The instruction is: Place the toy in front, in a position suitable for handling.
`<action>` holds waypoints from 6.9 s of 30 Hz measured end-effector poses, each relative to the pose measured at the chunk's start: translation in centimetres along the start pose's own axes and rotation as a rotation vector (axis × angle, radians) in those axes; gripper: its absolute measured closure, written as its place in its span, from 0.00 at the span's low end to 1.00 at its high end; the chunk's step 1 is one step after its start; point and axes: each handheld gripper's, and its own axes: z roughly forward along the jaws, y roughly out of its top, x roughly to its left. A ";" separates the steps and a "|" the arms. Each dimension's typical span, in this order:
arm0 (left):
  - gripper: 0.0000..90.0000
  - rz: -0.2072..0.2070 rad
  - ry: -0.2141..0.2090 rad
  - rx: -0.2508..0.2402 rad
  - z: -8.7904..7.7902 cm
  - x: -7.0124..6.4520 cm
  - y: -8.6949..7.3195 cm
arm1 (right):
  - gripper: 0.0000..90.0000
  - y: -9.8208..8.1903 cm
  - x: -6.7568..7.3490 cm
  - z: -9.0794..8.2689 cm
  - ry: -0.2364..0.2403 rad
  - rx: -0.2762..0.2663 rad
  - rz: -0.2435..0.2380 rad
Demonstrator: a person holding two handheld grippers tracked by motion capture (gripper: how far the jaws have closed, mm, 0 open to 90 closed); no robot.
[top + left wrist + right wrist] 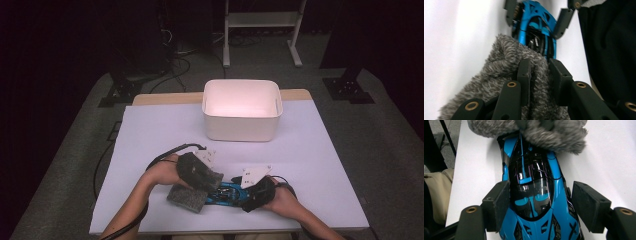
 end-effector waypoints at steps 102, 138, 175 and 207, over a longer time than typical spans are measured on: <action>0.88 0.105 0.119 -0.003 0.7 -2.3 3.7 | 0.74 -1.5 -2.1 -1.8 0.091 -0.047 0.042; 0.87 0.010 0.162 0.010 -1.9 -2.4 -0.6 | 0.74 -1.5 -2.3 -1.4 0.099 -0.059 0.054; 0.87 0.146 0.071 0.035 2.7 -1.8 6.6 | 0.74 -1.5 -2.4 -1.2 0.111 -0.058 0.061; 0.86 -0.051 0.160 0.027 -2.7 -1.8 -2.4 | 0.74 -1.5 -2.5 -1.2 0.115 -0.057 0.060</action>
